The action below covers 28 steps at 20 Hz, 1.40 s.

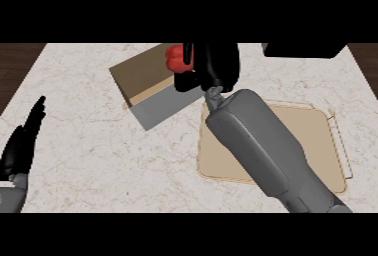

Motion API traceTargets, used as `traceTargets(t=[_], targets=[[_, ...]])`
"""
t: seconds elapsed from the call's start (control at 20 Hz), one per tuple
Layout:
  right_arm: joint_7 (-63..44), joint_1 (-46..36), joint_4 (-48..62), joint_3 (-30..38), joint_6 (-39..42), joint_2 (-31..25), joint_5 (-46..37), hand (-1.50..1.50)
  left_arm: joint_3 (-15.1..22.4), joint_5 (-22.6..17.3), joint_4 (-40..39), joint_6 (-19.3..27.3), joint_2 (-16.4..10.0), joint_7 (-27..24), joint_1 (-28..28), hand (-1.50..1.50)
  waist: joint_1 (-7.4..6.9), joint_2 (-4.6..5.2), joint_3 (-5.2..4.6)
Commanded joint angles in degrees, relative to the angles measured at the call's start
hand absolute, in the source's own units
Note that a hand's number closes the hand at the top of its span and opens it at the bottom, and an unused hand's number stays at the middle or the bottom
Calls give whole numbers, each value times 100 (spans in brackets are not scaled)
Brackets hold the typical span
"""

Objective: Pick the bell pepper from the tray and place it in the cardboard box

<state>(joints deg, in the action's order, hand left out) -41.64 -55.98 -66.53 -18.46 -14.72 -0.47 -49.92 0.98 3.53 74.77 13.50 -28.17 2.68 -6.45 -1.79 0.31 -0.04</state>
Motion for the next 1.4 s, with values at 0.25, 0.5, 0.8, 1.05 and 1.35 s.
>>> traceTargets(t=[0.25, 0.5, 0.8, 1.05, 1.35], targets=[[962, -1363, 2811, 381, -1134, 46, 1074, 150, -18, 119, -123, -124, 60, -162, -110, 0, -193, 80, -3], [1267, -1664, 3830, 343, -1551, 46, 1408, 150, 86, 200, -308, -117, 254, -112, -414, 0, -295, 142, -7], [1118, -1902, 4522, 917, -1656, 47, 1950, -150, 51, 138, -132, -306, 133, 55, -498, 0, -444, 178, -1], [1580, -1886, 4807, 975, -1981, 47, 2300, -150, 31, 164, -248, -330, 162, -62, -628, 0, -516, 214, -2], [2394, -1921, 4687, 972, -2708, 47, 2526, -150, 79, 240, -211, -276, 240, 76, -668, 0, -500, 191, 2]])
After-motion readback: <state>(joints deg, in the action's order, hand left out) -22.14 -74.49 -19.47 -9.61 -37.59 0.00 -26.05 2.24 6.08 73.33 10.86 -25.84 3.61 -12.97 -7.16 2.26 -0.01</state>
